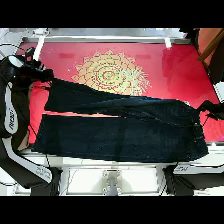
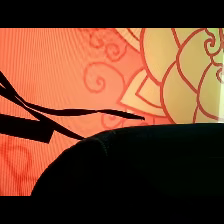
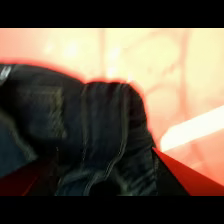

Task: Fold the clothes and pants, and hang the long-sleeved shirts on hangers.

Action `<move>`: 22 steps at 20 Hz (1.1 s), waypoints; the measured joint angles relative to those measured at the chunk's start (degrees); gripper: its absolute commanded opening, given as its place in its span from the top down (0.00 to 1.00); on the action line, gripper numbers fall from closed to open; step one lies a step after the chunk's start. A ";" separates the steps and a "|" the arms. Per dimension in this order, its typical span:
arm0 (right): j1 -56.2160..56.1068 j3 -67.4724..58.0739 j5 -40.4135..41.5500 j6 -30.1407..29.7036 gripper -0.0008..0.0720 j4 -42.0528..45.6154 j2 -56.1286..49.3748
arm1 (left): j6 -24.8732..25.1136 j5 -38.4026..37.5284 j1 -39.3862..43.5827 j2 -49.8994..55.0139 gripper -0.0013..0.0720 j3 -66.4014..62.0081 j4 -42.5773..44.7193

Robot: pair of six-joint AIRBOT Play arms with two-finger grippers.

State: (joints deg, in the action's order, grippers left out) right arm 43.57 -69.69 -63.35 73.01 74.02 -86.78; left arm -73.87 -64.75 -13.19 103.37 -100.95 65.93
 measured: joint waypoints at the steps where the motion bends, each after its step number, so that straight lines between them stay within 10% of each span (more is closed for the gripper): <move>1: 0.22 0.00 0.72 -0.79 0.14 -0.61 -0.70 | -0.28 -0.07 0.00 0.26 0.96 0.00 0.00; 10: 0.66 0.00 3.32 -8.81 0.27 -12.92 -6.12 | -2.62 0.00 -0.07 1.92 0.96 -0.02 0.02; 13: 0.66 0.00 3.41 -9.57 0.93 -14.47 -6.78 | -2.80 0.02 -0.04 1.97 0.96 -0.02 0.00; 22: 0.66 -10.08 -4.57 -10.10 0.93 -17.14 -2.16 | -5.49 0.33 -4.00 -7.72 0.97 -0.24 -0.04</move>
State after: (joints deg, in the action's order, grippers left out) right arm 44.23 -79.77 -67.92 62.92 56.88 -88.95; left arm -79.35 -64.42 -17.19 95.66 -101.19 65.89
